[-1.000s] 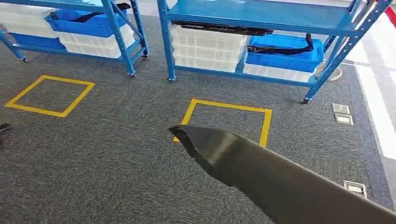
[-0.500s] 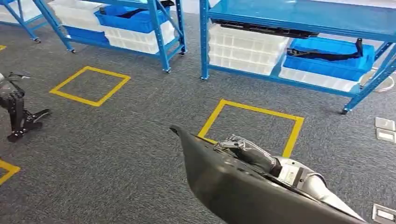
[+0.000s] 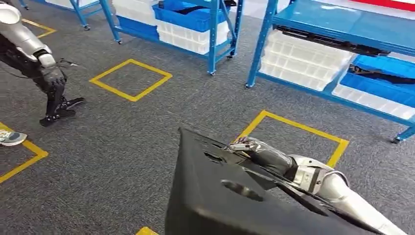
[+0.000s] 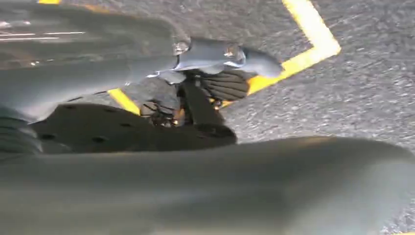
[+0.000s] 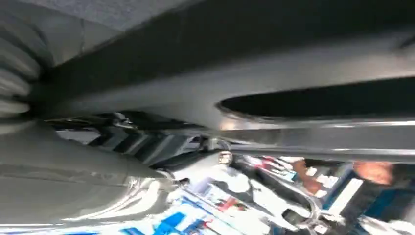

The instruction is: Take the parts from the cabinet and place them on the table.

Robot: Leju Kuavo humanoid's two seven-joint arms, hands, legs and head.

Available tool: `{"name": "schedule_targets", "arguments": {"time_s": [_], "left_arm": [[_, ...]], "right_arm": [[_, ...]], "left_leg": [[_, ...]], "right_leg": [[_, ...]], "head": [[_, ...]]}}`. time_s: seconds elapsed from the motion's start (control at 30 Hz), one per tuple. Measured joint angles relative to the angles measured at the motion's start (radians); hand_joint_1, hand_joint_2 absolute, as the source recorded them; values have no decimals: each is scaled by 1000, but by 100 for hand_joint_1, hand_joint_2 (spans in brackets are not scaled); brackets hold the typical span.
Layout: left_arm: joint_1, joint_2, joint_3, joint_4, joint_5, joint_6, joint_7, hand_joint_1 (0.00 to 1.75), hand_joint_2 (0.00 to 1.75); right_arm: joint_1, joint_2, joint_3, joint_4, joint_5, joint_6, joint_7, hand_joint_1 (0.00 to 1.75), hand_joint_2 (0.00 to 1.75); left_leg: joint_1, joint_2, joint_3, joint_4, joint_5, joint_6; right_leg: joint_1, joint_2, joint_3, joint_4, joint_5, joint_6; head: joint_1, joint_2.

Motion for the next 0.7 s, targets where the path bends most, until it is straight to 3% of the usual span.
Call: {"name": "schedule_targets", "arguments": {"time_s": [0.03,0.07,0.1,0.13,0.17,0.2,0.23,0.33,0.37,0.43,0.47,0.53,0.57,0.6,0.67,0.7], "left_arm": [[0,0,0,0,0,-2,-2,0,175],[1,0,0,0,0,-2,-3,0,175],[1,0,0,0,0,-2,-5,0,175],[0,0,0,0,0,-3,-5,0,175],[-1,0,0,0,0,-3,-6,0,175],[-1,0,0,0,0,-4,-6,0,175],[-4,0,0,0,0,-4,-6,0,175],[1,0,0,0,1,-4,-6,0,175],[2,2,0,0,1,-4,-5,0,175],[0,5,0,0,2,-4,-2,0,175],[-4,5,0,0,2,-3,-1,0,175],[-6,5,0,0,2,3,9,0,175],[-4,5,0,0,2,6,15,0,175],[-1,5,0,0,2,8,19,0,175],[2,5,0,0,2,15,27,0,175],[1,7,0,0,2,17,29,0,175]], "right_arm": [[0,0,3,5,-2,-1,0,175,175],[0,0,5,8,-3,-2,0,175,175],[-1,0,7,11,-6,-3,0,175,175],[-2,0,7,12,-8,-4,0,175,175],[-3,0,7,12,-9,-5,0,175,175],[-5,0,8,13,-9,-5,0,175,175],[-5,0,10,15,-10,-6,0,175,175],[-10,2,13,19,-10,-7,0,175,175],[-14,4,14,20,-10,-7,0,175,175],[-20,5,14,20,-10,-7,-1,175,175],[-19,5,14,21,-10,-6,-2,175,175],[-20,5,15,23,-10,-3,-2,175,175],[-20,5,15,24,-10,0,-2,175,175],[-20,5,15,26,-10,2,-2,175,175],[-24,4,15,29,-10,5,-2,175,175],[-29,4,16,29,-10,7,-2,175,175]], "left_leg": [[-1,-13,0,1,0,0],[-1,-26,1,2,0,0],[0,-40,1,3,-1,-1],[1,-55,1,6,-2,-3],[3,-67,1,13,-6,-7],[5,-79,-3,21,-11,-12],[-2,-92,-15,33,-15,-18],[8,-124,-24,28,-8,-32],[8,-133,-27,32,-11,-35],[2,-39,-51,89,-50,-48],[6,-16,-89,162,-86,-54],[13,-2,-164,307,-137,-62],[15,0,-179,331,-133,-64],[16,2,-169,308,-109,-63],[13,19,-84,139,-15,-52],[7,53,-43,56,15,-43]], "right_leg": [[0,2,-35,61,-12,2],[0,2,-48,71,2,4],[-1,3,-37,32,40,7],[-2,7,-9,-40,90,11],[-5,23,26,-130,140,13],[-11,72,52,-193,158,13],[-15,109,58,-211,147,12],[-7,78,57,-206,142,-3],[-16,63,59,-210,144,-10],[-15,33,65,-210,140,-21],[-13,16,67,-210,138,-24],[-13,-15,70,-210,133,-26],[-13,-30,72,-210,130,-26],[-13,-42,77,-210,126,-24],[-12,-68,92,-210,116,-18],[-12,-79,98,-211,111,-15]], "head": [[0,0],[0,0],[0,0],[0,0],[0,0],[0,0],[0,0],[-1,0],[0,0],[-2,0],[-2,0],[-2,0],[-2,0],[-2,0],[-2,0],[-2,0]]}}
